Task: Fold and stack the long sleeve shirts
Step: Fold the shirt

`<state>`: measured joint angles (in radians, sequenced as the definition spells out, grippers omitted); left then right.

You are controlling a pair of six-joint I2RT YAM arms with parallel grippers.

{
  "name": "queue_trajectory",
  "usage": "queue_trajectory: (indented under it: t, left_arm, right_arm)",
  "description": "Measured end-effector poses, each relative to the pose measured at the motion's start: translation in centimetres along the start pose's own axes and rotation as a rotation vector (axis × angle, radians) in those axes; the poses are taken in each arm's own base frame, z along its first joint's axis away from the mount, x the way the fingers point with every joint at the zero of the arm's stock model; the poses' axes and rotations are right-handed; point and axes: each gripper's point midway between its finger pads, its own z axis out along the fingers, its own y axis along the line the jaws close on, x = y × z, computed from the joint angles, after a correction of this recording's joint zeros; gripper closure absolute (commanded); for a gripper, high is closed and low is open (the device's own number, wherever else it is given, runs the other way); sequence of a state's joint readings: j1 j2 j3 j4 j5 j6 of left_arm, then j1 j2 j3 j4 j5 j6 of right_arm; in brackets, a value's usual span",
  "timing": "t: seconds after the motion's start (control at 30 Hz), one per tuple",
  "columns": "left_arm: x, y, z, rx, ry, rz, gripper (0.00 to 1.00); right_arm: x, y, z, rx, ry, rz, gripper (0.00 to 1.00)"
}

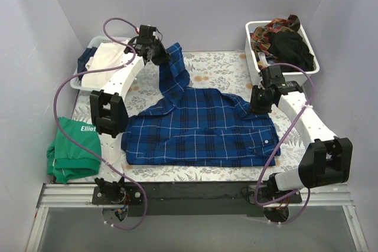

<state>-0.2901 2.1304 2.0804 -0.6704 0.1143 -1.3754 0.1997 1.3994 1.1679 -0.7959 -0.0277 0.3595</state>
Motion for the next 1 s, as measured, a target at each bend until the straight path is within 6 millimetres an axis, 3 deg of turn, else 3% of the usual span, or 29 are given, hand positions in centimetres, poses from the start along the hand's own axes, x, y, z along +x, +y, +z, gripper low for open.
queue_trajectory:
  t: [0.07,0.17,0.4,0.57,0.73,0.9,1.0]
  left_arm:
    - [0.8,1.6,1.2,-0.024,0.025,-0.015,1.00]
    - [1.8,2.4,3.0,-0.024,0.053,-0.028,1.00]
    - [0.2,0.6,4.7,0.071,0.025,-0.041,0.99]
    - [-1.4,0.1,4.5,0.124,-0.010,-0.055,1.00]
    - [-2.1,-0.1,3.6,0.149,-0.024,-0.036,1.00]
    - [-1.9,-0.7,1.1,0.180,-0.018,-0.020,1.00]
    - [-1.8,-1.2,-0.5,0.196,-0.021,-0.008,0.98]
  right_arm:
    - [0.2,-0.1,0.2,0.002,0.008,0.000,0.67]
    - [0.2,-0.1,0.6,0.004,0.012,0.000,0.67]
    - [0.6,-0.4,2.3,0.015,0.047,0.001,0.67]
    - [1.1,-0.9,4.2,0.038,0.088,-0.017,0.61]
    - [-0.2,-1.7,7.2,0.092,0.112,-0.040,0.51]
    - [-2.7,-1.8,9.8,0.138,0.100,-0.058,0.43]
    - [-3.3,-1.5,10.3,0.147,0.096,-0.076,0.41]
